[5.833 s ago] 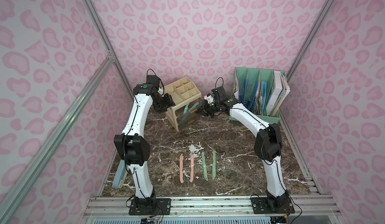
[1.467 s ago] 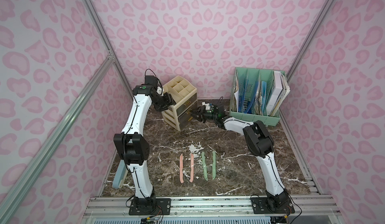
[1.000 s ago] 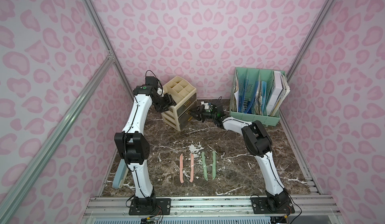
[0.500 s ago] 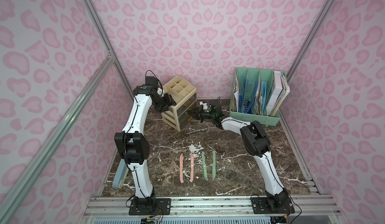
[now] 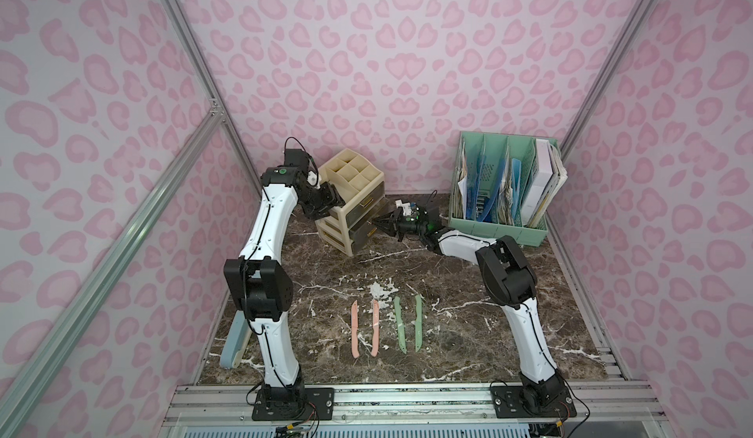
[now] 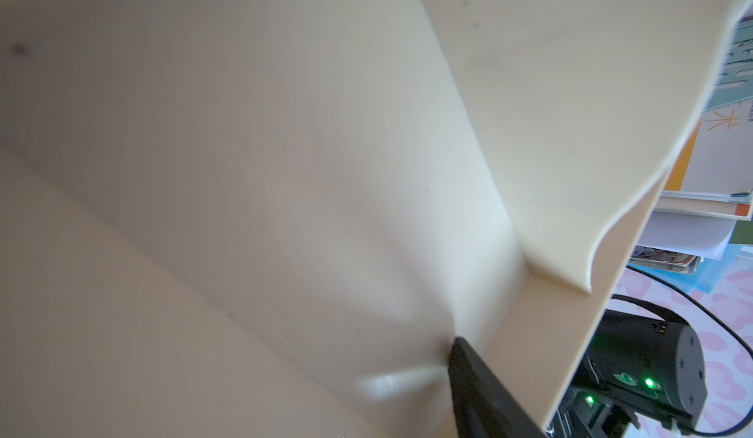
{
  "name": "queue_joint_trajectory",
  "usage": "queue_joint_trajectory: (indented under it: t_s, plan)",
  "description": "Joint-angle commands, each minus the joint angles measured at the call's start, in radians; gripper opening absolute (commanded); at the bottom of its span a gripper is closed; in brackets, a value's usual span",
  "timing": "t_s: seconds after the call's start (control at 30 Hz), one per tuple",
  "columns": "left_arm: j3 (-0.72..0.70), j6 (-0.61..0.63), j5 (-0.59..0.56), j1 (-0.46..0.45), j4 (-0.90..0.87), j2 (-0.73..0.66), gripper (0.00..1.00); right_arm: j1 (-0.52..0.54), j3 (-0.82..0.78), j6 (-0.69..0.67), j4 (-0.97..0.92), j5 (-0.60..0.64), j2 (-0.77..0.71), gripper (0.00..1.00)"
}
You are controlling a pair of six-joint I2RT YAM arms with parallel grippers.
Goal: Place the fruit knives into the drawer by color
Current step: Open the drawer in the storage box.
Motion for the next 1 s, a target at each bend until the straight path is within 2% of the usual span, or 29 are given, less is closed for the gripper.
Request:
queue_joint_trajectory:
  t_s: [0.0, 0.97]
  plan:
    - [0.002, -0.019, -0.012, 0.004, -0.062, 0.014, 0.64, -0.006, -0.026, -0.012, 0.027, -0.014, -0.022, 0.10]
    - [0.005, -0.023, -0.001, 0.015, -0.060, 0.017, 0.63, -0.047, -0.298, -0.083, 0.033, -0.035, -0.214, 0.10]
